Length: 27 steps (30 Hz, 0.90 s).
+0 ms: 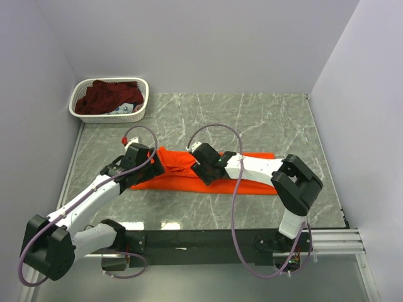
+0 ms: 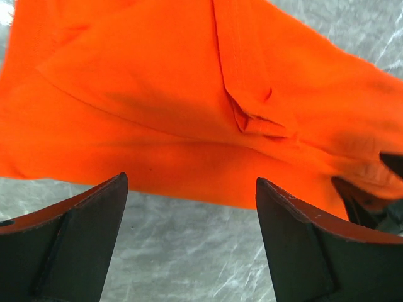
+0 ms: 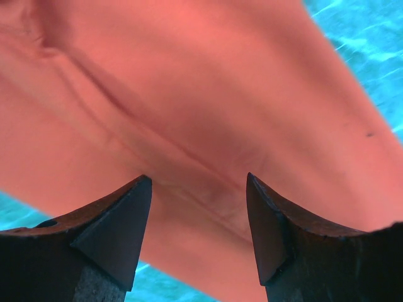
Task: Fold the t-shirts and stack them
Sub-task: Fold the tshirt
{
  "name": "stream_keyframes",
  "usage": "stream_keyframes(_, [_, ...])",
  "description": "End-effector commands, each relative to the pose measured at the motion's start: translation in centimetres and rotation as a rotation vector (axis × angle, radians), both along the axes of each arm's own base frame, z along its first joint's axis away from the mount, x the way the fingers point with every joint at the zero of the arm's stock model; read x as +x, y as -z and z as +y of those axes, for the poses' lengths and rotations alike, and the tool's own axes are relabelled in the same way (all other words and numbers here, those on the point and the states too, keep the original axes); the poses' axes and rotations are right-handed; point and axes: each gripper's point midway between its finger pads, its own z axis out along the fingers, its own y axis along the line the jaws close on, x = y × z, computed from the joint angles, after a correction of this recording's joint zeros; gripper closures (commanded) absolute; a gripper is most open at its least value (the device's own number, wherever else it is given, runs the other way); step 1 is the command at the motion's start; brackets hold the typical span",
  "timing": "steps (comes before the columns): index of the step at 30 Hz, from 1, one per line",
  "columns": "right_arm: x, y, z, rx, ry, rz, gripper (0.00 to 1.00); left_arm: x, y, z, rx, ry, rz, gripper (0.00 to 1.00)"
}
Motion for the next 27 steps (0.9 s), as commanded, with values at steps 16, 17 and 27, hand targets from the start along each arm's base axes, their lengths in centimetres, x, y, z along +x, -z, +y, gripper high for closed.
stream_keyframes(16, [6.4, -0.9, -2.3, -0.063, 0.077, -0.114, 0.32, -0.4, -0.5, -0.2, 0.003, -0.017, -0.028, 0.12])
stream_keyframes(17, [6.5, -0.9, -2.6, -0.06, 0.088, -0.115, 0.32, -0.5, -0.5, -0.2, 0.0, -0.017, -0.025, 0.12])
stream_keyframes(27, [7.7, -0.4, -6.3, -0.073, 0.206, -0.113, 0.33, -0.8, 0.0, -0.2, -0.002, -0.021, -0.013, 0.12])
